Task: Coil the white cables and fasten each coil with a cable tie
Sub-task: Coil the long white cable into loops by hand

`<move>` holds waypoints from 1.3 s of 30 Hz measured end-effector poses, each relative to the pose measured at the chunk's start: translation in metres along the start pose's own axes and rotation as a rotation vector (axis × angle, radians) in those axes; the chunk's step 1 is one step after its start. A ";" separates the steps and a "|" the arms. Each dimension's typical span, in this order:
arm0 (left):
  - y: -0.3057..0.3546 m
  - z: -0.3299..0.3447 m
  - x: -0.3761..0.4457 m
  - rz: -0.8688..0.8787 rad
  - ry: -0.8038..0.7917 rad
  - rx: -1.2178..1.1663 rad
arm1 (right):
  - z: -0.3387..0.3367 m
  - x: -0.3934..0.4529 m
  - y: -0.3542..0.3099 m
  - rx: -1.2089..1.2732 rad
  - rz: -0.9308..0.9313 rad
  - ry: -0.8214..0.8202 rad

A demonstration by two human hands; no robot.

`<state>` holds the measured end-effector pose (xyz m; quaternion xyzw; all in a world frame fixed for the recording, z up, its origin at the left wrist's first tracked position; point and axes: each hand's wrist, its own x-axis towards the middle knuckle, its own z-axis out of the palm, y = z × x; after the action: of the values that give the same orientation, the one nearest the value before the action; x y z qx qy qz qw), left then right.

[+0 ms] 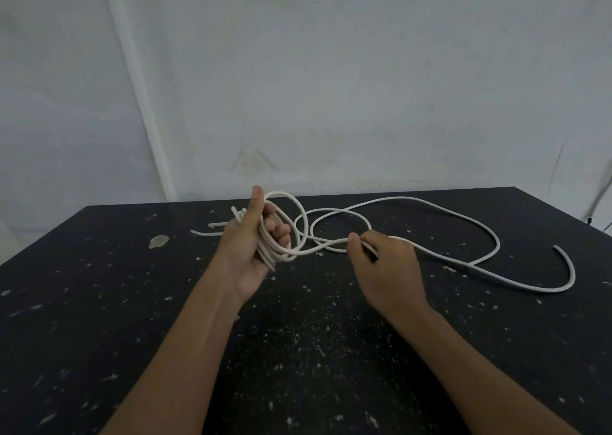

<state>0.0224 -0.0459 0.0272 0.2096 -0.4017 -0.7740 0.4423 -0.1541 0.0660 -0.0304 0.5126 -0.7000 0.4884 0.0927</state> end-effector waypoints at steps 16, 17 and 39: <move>0.028 -0.056 0.026 0.190 0.297 -0.301 | -0.026 0.014 0.019 -0.080 -0.057 -0.433; 0.028 -0.057 0.026 0.195 0.302 -0.303 | -0.028 0.015 0.020 -0.161 -0.064 -0.373; -0.044 0.036 -0.014 0.177 -0.073 0.563 | -0.015 0.006 -0.033 0.841 0.307 -0.164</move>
<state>-0.0176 -0.0058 0.0125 0.2603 -0.6330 -0.5977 0.4176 -0.1355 0.0735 0.0004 0.4330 -0.5138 0.6961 -0.2528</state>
